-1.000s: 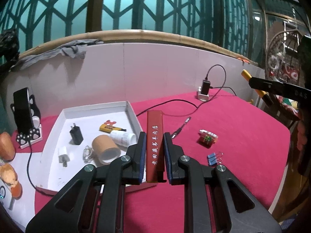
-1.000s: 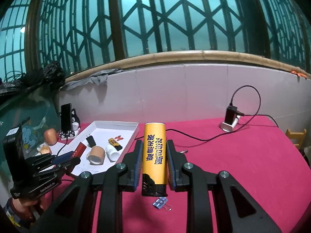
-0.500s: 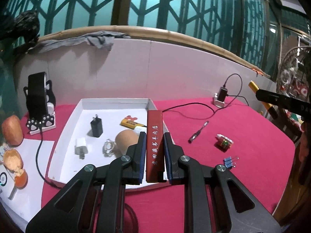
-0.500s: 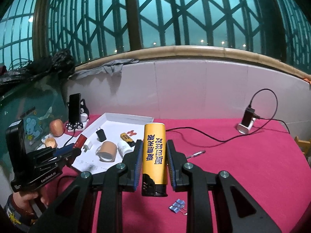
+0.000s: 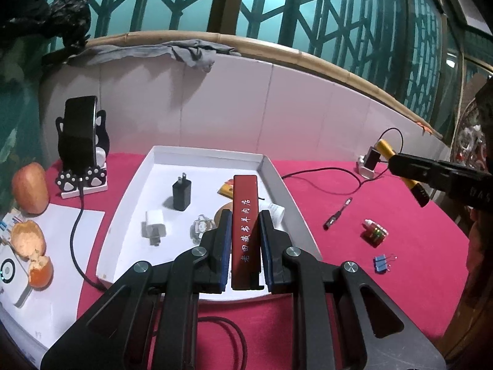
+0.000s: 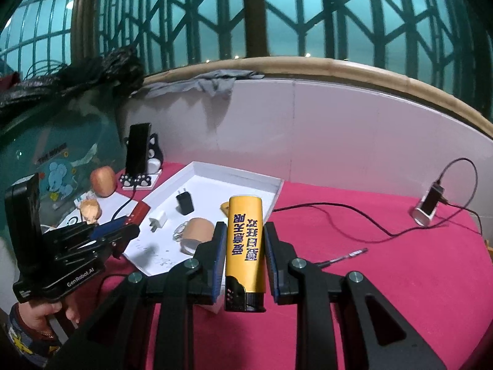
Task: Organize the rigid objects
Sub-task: 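Carry the yellow tube and red lighter over the white tray with both tools, then open both tools to release the yellow tube and red lighter into the tray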
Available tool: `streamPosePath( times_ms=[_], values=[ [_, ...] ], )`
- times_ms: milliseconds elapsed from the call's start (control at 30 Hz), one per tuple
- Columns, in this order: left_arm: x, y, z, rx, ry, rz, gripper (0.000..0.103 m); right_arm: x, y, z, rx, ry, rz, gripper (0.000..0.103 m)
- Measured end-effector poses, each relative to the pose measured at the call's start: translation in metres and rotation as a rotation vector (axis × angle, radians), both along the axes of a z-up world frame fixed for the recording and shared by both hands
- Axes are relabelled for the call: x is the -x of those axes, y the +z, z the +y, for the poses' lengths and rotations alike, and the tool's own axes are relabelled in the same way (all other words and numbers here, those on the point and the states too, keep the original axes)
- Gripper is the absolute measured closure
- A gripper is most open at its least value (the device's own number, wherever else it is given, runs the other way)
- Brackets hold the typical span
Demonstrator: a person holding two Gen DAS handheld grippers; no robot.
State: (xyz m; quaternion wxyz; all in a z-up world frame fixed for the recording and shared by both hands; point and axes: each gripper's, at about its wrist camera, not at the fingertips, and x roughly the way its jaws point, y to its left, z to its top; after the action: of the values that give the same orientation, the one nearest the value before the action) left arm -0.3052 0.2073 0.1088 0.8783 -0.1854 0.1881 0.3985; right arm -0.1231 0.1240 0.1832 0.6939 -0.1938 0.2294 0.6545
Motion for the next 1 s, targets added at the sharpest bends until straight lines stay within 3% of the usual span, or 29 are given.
streamPosePath(
  times_ms=[267, 533, 767, 1000],
  values=[
    [0.009, -0.005, 0.015, 0.021, 0.037, 0.001, 0.087, 0.011, -0.003, 0.026, 0.032, 0.046, 0.013, 0.080],
    [0.037, -0.001, 0.074, 0.090, 0.157, -0.046, 0.087, 0.018, -0.006, 0.077, 0.076, 0.060, 0.031, 0.080],
    [0.022, -0.008, 0.113, 0.165, 0.159, -0.030, 0.087, 0.023, -0.033, 0.127, 0.161, 0.050, 0.077, 0.080],
    [-0.010, -0.030, 0.119, 0.189, 0.158, 0.072, 0.087, 0.021, -0.078, 0.165, 0.244, 0.000, 0.109, 0.080]
  ],
)
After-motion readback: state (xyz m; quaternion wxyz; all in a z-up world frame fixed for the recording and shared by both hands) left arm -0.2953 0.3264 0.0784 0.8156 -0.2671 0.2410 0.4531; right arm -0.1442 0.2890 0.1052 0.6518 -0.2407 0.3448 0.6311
